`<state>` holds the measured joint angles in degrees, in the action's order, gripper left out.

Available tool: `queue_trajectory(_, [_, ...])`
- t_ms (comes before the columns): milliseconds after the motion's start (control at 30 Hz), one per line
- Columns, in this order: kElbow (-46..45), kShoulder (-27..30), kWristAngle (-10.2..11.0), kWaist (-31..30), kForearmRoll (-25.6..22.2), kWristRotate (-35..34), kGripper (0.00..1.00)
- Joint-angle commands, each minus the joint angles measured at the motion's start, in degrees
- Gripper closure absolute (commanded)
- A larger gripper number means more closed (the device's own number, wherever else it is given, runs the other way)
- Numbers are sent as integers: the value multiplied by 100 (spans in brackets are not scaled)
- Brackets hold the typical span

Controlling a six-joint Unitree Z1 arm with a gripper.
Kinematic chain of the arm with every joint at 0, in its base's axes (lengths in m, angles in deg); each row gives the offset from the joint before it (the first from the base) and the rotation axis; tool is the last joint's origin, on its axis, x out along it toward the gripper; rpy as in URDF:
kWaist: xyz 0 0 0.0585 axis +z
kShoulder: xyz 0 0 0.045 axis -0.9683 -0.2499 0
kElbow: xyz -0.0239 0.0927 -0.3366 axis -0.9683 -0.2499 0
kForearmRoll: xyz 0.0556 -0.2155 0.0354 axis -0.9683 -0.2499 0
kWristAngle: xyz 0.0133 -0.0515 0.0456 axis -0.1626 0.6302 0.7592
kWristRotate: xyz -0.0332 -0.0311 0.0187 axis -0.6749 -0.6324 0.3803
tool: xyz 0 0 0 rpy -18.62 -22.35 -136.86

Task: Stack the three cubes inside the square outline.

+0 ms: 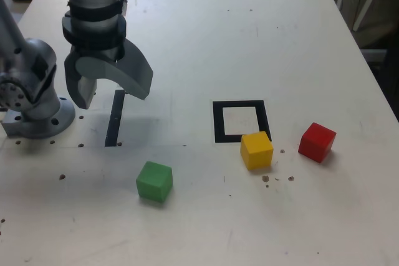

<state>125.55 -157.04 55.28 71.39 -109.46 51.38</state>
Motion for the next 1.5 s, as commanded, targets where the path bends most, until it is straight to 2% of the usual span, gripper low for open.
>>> queue_trajectory(0, [25, 21, -7, -8, -31, -5, 0])
queue_trajectory(933, [213, -28, 2, -96, -88, -5, 0])
queue_trajectory(1267, [1173, -741, 93, -540, -167, 119, 0])
queue_trajectory(1467, [1853, -1106, 243, -597, -356, 380, 0])
